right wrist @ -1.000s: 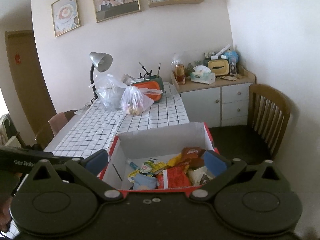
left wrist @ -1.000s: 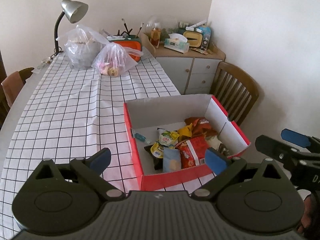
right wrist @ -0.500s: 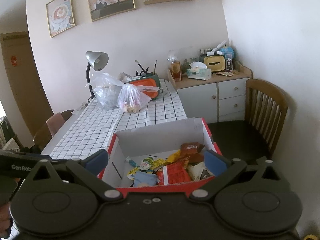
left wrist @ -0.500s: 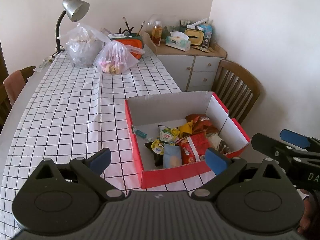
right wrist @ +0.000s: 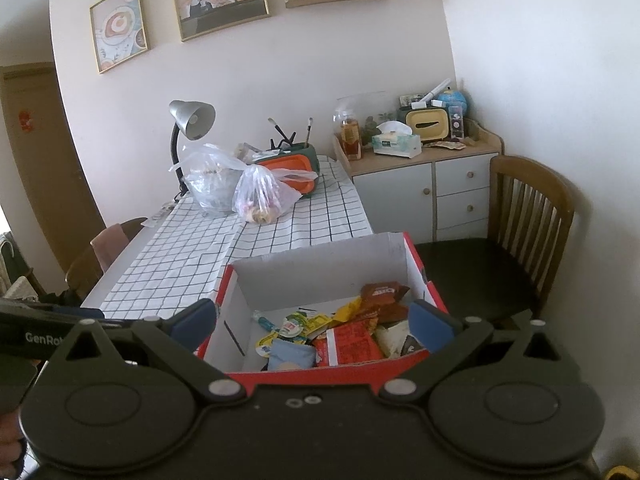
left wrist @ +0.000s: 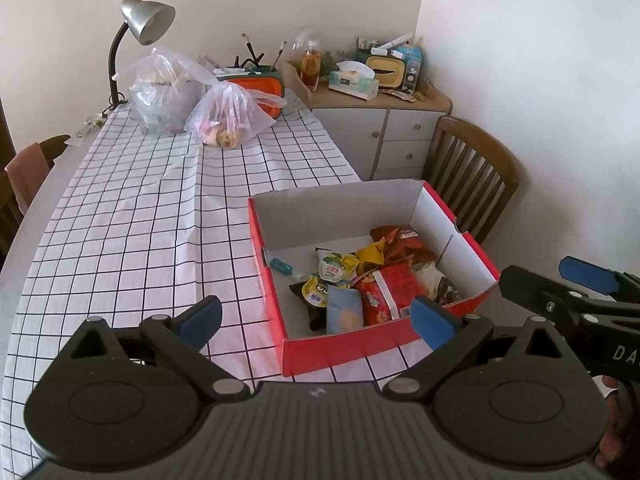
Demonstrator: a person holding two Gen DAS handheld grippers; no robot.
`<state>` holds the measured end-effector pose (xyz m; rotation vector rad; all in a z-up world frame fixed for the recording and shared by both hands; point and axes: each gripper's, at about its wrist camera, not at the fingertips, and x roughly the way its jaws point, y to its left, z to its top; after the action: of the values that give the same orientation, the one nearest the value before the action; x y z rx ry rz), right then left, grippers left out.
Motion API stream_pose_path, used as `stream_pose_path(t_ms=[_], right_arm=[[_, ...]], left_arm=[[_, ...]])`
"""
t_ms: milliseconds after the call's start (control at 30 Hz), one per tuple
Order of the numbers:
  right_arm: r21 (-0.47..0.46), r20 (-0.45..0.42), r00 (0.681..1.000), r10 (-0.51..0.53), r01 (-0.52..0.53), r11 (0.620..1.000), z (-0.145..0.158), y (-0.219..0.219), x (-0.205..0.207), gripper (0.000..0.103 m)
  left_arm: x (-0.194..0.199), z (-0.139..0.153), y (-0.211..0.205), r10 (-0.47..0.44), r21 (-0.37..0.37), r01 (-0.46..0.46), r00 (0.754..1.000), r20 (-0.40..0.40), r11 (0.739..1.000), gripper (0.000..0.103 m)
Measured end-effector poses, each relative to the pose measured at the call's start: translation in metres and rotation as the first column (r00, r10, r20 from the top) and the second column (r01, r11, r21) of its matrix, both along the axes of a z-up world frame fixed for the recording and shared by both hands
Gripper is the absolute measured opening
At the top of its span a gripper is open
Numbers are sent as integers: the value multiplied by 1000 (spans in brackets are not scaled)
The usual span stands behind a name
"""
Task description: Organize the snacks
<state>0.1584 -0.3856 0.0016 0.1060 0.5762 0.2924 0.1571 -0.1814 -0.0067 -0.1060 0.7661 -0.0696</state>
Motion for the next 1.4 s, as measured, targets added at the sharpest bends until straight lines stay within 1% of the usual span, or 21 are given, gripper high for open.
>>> stream_pose_path(t_ms=[500,1400], right_arm=[[-1,11,1000,-1,1,1000,1,3,-2,103],[-13,-4,999,-52,52,999,2,3,-14,103]], left_arm=[[1,2,2,-15,10,15,1000,18,1000,101],[-3,-3,1,-72,-7,72,997,8,997,101]])
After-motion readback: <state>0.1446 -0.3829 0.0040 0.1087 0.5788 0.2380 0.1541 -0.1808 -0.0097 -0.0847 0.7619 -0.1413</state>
